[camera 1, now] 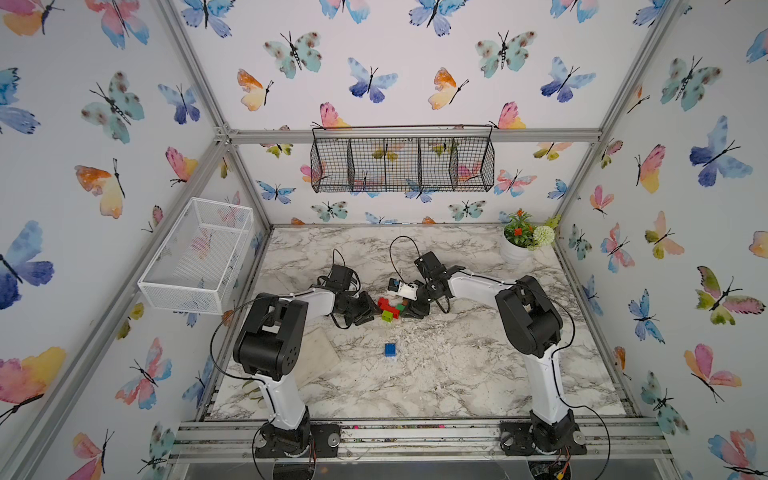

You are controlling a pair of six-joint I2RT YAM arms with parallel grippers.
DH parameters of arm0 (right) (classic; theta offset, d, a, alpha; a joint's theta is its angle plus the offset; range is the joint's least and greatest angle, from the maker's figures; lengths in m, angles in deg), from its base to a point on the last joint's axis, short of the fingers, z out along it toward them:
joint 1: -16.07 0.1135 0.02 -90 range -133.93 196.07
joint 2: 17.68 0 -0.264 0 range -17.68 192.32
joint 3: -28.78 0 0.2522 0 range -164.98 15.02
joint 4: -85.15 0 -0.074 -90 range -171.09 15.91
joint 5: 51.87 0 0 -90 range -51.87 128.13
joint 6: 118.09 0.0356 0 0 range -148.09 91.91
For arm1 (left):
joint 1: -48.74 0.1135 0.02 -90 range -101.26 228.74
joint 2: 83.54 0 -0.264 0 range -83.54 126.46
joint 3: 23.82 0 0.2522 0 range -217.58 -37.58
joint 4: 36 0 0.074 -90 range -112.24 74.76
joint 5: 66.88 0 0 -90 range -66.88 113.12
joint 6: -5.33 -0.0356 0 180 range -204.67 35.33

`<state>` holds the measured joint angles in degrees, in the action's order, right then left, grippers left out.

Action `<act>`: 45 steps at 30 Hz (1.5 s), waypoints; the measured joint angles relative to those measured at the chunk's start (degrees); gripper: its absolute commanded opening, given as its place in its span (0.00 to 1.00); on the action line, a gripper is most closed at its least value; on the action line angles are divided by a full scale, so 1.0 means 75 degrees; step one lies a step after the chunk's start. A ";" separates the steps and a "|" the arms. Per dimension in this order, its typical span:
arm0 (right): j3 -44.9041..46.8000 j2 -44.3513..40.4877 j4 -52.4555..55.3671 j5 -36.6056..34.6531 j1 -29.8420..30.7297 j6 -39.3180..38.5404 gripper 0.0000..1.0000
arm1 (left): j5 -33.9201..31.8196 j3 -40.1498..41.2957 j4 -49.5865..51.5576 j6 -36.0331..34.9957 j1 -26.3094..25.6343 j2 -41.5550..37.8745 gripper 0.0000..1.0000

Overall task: Assemble the letter v with lego
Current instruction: Assemble the lego brick with the lego brick.

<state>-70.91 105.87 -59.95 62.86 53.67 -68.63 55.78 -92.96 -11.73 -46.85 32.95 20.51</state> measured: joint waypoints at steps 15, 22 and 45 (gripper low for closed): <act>0.0184 0.0000 -0.0259 -0.0044 0.0000 -0.0117 0.57 | 0.0000 -0.0035 0.0020 -0.0082 0.0108 0.0029 0.39; 0.0297 0.0000 -0.0568 -0.0061 0.0000 0.0064 0.55 | 0.0006 -0.0020 0.0003 -0.0082 0.0111 0.0026 0.39; 0.0452 -0.0003 -0.1087 -0.0154 0.0000 0.0402 0.56 | 0.0093 0.0044 -0.0090 -0.0105 0.0143 0.0023 0.39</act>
<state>-67.52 105.84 -68.10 61.70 53.67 -65.61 56.48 -92.63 -12.41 -47.63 34.02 20.69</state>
